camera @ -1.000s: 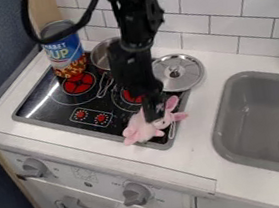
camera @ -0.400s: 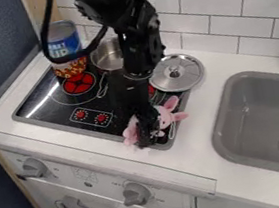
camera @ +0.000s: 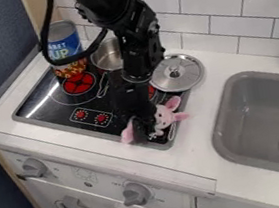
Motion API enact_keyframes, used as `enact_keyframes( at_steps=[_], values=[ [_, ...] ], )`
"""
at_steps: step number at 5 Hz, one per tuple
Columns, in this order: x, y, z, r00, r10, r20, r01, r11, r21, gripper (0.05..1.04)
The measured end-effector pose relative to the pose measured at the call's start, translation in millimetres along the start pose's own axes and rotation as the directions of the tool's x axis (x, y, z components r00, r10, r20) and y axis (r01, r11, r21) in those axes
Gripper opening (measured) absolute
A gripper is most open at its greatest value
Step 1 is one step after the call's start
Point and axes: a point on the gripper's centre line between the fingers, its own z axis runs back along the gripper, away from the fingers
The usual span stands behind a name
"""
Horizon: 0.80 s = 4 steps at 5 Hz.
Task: Took the pink rabbit and placed it on the left side of stove
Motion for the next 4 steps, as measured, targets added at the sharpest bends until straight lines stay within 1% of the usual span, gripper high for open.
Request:
enact_keyframes(
  at_steps=[1, 2, 3, 4],
  values=[
    [-9.1, 6.4, 4.3, 0.999, -0.036, -0.015, 0.035, 0.999, -0.007, 0.294],
    [-19.4, 0.3, 30.4, 0.993, -0.037, -0.111, 0.03, 0.997, -0.065, 0.278],
    [-15.1, -7.7, 48.3, 0.991, 0.006, -0.133, -0.02, 0.994, -0.107, 0.278],
    [9.8, -36.2, 69.9, 0.97, 0.151, -0.19, -0.182, 0.971, -0.154, 0.278]
  ],
)
